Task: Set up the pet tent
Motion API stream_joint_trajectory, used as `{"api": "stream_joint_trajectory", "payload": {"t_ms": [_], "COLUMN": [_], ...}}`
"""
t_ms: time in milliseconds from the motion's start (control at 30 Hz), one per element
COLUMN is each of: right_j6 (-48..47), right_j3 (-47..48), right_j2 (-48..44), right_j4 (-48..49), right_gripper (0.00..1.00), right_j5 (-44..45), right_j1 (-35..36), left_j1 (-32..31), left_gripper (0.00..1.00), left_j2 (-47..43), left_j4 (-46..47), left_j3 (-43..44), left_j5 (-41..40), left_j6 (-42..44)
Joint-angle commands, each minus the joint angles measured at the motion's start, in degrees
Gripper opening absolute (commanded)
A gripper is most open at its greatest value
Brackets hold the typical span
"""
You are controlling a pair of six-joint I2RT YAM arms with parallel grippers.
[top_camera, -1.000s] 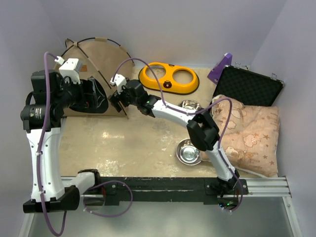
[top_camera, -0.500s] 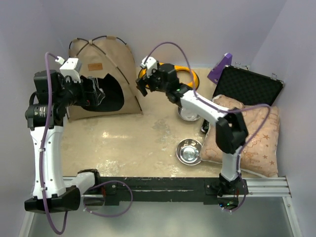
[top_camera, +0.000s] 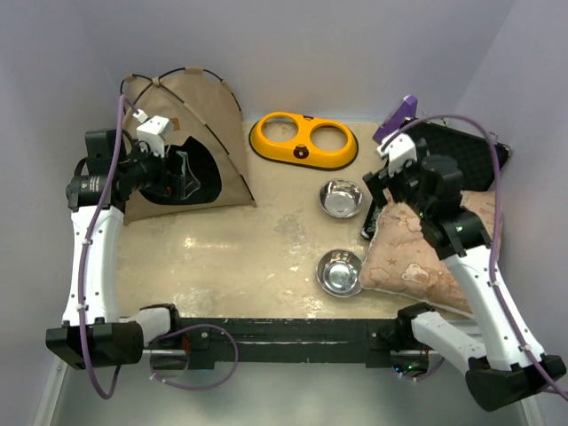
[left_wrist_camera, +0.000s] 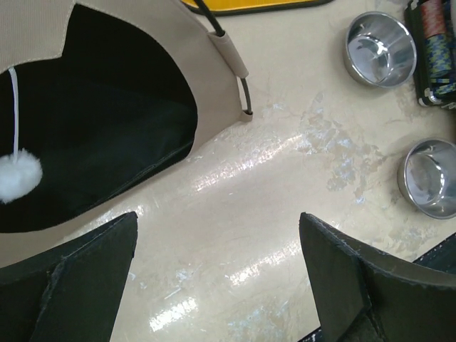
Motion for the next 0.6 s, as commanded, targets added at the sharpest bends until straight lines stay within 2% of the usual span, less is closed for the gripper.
{"api": "stream_joint_trajectory", "payload": {"t_ms": [0, 100, 300, 400, 433, 500, 567], "right_j6": [-4.4, -4.9, -5.7, -5.8, -5.7, -5.4, -5.2], "right_j3": [-15.0, -19.6, -24.4, -24.5, -23.8, -21.5, -18.8], "right_j2": [0.6, 1.1, 8.4, 13.5, 15.0, 17.8, 18.7], "right_j4": [-13.6, -9.7, -2.2, -0.3, -0.6, -2.6, -5.1], "right_gripper": [0.99, 0.99, 0.99, 0.94, 0.88, 0.64, 0.22], "right_j5": [13.0, 15.1, 17.5, 16.6, 15.9, 13.4, 9.3], "right_j1": [-7.0, -9.8, -13.4, -15.0, -15.2, -15.6, -15.5], "left_j1": [-0.5, -0.9, -0.9, -0.9, -0.9, -0.9, -0.9], "left_gripper": [1.0, 1.0, 1.0, 1.0, 1.0, 1.0, 1.0], "left_j2": [-2.1, -2.9, -5.5, -7.7, -8.3, -9.0, -9.1], "left_j4": [6.2, 7.5, 6.3, 6.4, 6.7, 6.9, 7.1], "left_j3": [-1.7, -2.9, -3.2, -4.8, -5.2, -6.1, -6.3], "left_j5": [4.4, 4.3, 1.3, -1.3, -2.3, -3.0, -3.0], "left_j6": [-0.9, -2.0, -1.8, -1.1, -1.2, -1.0, -1.2]}}
